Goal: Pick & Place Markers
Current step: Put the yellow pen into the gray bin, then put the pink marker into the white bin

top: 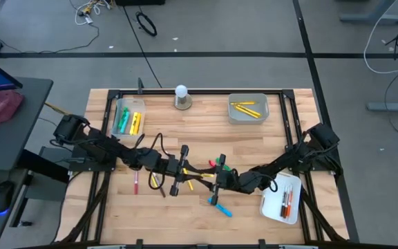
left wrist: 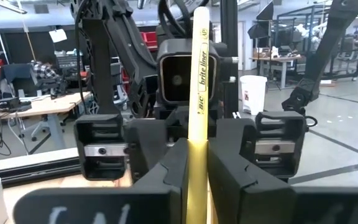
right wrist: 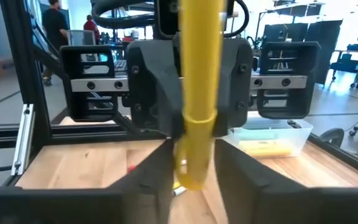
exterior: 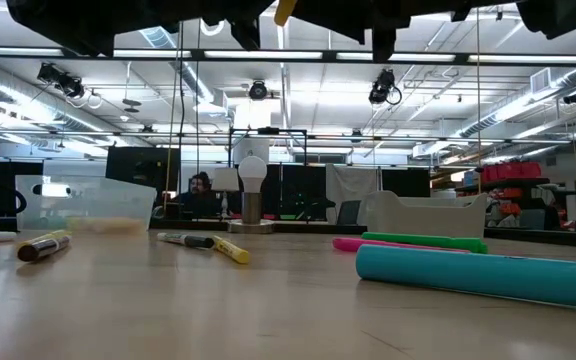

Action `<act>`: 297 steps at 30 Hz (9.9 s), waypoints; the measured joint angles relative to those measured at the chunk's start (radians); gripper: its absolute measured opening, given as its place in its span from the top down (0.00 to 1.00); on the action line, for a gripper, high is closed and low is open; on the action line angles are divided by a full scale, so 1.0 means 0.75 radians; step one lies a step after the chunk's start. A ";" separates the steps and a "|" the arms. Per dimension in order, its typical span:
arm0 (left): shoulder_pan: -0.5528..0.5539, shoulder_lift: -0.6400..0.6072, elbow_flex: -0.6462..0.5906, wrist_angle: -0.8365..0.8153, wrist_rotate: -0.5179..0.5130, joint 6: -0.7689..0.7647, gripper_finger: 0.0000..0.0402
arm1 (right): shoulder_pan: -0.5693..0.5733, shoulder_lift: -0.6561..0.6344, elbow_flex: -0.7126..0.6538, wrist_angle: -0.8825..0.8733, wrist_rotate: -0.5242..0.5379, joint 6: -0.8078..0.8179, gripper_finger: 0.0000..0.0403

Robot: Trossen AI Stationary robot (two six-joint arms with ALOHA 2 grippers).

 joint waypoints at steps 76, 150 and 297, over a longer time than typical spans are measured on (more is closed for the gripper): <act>0.053 -0.134 -0.001 -0.878 -0.454 -0.186 0.56 | -1.567 -0.293 0.065 -2.186 -0.400 -0.284 0.60; -0.749 -0.348 -0.002 -2.547 -0.463 -2.538 0.55 | -0.070 0.001 -0.177 -0.258 -0.274 0.500 0.80; -0.290 -0.178 0.001 -0.768 -0.668 -0.398 0.87 | -0.172 0.007 -0.150 0.294 -0.581 0.183 0.89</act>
